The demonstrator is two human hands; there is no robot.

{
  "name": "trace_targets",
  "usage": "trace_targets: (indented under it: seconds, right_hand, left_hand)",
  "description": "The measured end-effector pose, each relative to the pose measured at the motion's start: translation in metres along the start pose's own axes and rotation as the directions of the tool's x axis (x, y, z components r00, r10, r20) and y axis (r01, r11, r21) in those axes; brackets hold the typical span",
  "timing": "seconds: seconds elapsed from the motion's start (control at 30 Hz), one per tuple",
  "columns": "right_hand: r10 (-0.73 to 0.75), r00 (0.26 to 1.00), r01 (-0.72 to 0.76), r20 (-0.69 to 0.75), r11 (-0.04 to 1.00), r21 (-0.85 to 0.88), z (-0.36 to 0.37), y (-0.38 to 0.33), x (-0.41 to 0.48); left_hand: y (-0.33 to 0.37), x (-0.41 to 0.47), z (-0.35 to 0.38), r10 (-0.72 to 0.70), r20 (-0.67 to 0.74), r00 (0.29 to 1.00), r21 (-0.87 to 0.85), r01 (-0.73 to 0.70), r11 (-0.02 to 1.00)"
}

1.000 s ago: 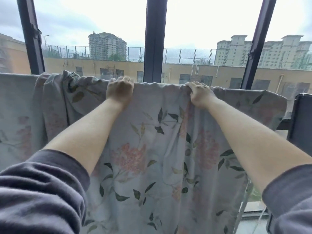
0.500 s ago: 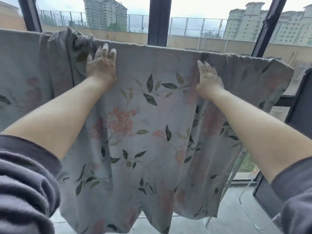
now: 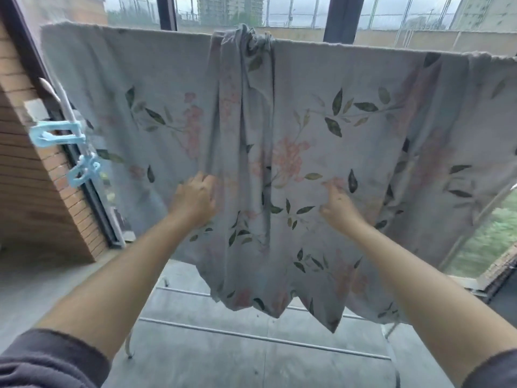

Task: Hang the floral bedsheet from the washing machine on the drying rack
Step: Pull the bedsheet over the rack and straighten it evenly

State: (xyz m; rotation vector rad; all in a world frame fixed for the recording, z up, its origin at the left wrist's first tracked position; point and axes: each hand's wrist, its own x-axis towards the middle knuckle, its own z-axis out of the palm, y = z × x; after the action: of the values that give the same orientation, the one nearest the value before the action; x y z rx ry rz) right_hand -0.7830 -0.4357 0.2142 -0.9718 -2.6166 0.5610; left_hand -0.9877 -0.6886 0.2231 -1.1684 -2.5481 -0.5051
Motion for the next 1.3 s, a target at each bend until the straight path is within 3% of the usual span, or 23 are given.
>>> trace_targets:
  seconds: [0.3, 0.67, 0.9, 1.0, 1.3]
  right_hand:
    - [-0.208, 0.959, 0.196, 0.193, 0.977, 0.078, 0.117, -0.159, -0.039]
    - [-0.398, 0.9, 0.378, 0.177, 0.916, 0.137, 0.164, -0.306, 0.065]
    - [-0.499, 0.865, 0.484, 0.053, 0.858, 0.174, 0.188, -0.455, 0.132]
    - [-0.517, 0.852, 0.523, -0.083, 0.832, 0.184, 0.196, -0.514, 0.149]
    - [-0.421, 0.821, 0.513, -0.385, 0.84, 0.177, 0.208, -0.631, 0.192]
  left_hand:
    - [-0.132, -0.122, -0.013, -0.224, 0.077, 0.972, -0.05, 0.228, 0.972]
    - [-0.275, -0.054, -0.022, -0.443, 0.027, 0.896, -0.211, 0.438, 0.874]
    - [-0.379, 0.002, -0.054, -0.393, -0.123, 0.911, -0.308, 0.341, 0.888]
    - [-0.426, 0.035, -0.079, -0.313, -0.207, 0.927, -0.321, 0.237, 0.917]
    - [-0.527, 0.161, -0.145, -0.109, -0.333, 0.937, -0.413, -0.041, 0.91]
